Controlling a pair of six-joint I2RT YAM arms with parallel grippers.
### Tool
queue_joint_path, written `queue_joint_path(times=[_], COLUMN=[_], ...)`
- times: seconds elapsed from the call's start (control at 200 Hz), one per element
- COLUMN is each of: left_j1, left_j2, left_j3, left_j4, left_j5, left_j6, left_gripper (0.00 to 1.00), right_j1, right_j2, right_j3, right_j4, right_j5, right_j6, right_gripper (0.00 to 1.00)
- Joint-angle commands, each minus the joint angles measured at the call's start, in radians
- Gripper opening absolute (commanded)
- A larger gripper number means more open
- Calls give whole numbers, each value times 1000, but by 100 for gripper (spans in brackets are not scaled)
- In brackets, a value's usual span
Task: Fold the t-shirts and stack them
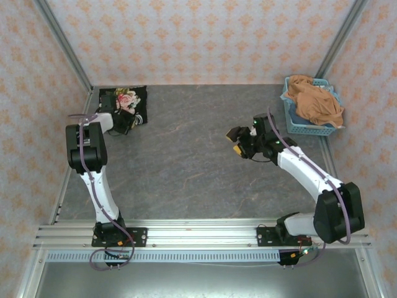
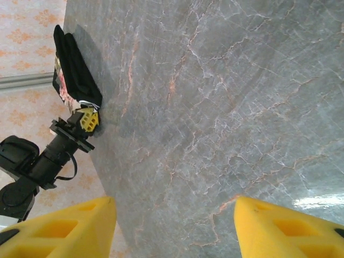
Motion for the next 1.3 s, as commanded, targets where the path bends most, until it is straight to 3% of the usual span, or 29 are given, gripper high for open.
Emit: queue_joint_path(times=[0.0, 0.145, 0.24, 0.27, 0.295, 0.305, 0.335, 0.35, 0.475, 0.626, 0.776, 0.866, 0.921, 1.056, 1.186, 1.296], left_j1=[16, 12, 0, -5, -9, -12, -16, -19, -65, -164, -233, -281, -286, -297, -299, -298], left_j2=[-111, -279, -394, -440, -475, -489, -532, -554, -729, -925, -1044, -1150, -1240, -1426, -1486, -1462], left_j3=[-17, -80, -122, -138, -151, -157, -176, -185, -228, -246, -221, -279, -386, -664, -859, -980], left_j4=[-112, -143, -202, -216, -230, -236, -245, -250, -332, -437, -641, -666, -588, -396, -204, -5], left_j5=[-8, 14, 5, -3, -15, -21, -33, -41, -169, -399, -720, -905, -919, -933, -784, -827], left_j6=[50, 58, 77, 78, 77, 76, 72, 70, 69, 104, 97, 81, 103, 395, 633, 648], left_gripper=[21, 41, 57, 70, 73, 81, 98, 100, 100, 100, 100, 100, 100, 100, 100, 100], right_j1=[-6, -6, -6, -7, -7, -7, -9, -8, -10, -9, -10, -9, -11, -12, -13, -13], right_j2=[13, -4, -31, -39, -46, -49, -57, -60, -85, -124, -212, -272, -319, -519, -639, -630], right_j3=[61, 89, 107, 115, 123, 126, 139, 147, 236, 335, 395, 344, 244, -151, -383, -494], right_j4=[25, 85, 89, 84, 76, 74, 59, 48, -101, -256, -352, -357, -272, 57, 119, 226], right_j5=[-22, -41, -11, -2, 7, 12, 25, 33, 124, 256, 417, 605, 651, 832, 1078, 1120], right_j6=[-30, -47, -58, -64, -71, -73, -83, -89, -174, -272, -360, -401, -490, -583, -718, -851], right_gripper=[61, 63, 70, 74, 93, 99, 99, 99, 99, 99, 99, 99, 99, 99, 99, 99])
